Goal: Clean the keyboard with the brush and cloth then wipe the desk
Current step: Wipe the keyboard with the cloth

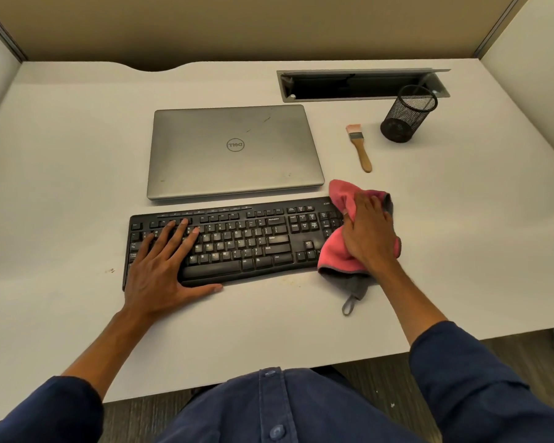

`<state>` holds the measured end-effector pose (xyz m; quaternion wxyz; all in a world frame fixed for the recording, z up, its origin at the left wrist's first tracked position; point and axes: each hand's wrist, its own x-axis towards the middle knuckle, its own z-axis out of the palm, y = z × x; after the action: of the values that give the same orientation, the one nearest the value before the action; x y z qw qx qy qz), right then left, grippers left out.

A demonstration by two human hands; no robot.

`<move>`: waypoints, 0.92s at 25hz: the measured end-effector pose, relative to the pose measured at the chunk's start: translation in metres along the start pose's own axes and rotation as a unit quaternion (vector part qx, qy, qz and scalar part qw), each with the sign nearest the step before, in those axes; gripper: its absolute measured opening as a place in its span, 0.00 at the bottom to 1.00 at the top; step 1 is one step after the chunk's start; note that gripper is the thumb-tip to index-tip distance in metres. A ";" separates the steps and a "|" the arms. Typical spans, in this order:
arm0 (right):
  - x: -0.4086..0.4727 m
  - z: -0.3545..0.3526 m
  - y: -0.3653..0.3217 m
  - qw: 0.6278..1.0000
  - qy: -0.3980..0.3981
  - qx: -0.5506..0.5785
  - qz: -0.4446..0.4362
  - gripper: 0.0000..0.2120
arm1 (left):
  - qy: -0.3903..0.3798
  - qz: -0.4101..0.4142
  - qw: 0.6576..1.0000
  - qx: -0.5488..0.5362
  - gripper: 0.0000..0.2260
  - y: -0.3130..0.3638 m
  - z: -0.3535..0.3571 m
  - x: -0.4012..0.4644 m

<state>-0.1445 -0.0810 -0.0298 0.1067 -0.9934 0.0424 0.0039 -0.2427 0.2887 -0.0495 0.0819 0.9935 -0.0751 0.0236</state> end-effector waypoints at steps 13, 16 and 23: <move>0.004 0.010 -0.012 0.997 -0.023 0.010 -0.074 0.27 | 0.031 -0.171 0.981 -0.082 0.58 -0.038 -0.005 -0.036; -0.002 0.012 -0.028 0.995 -0.037 0.004 -0.098 0.27 | 0.035 -0.163 0.976 -0.137 0.57 -0.041 -0.006 -0.034; -0.014 0.022 -0.103 0.983 -0.075 0.065 -0.157 0.26 | 0.012 -0.111 0.984 -0.139 0.54 -0.063 -0.009 -0.036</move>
<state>-0.1498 0.0256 -0.0292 0.1735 -0.9755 -0.1220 0.0590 -0.2691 0.3569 -0.0528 0.2219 0.9743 0.0346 0.0155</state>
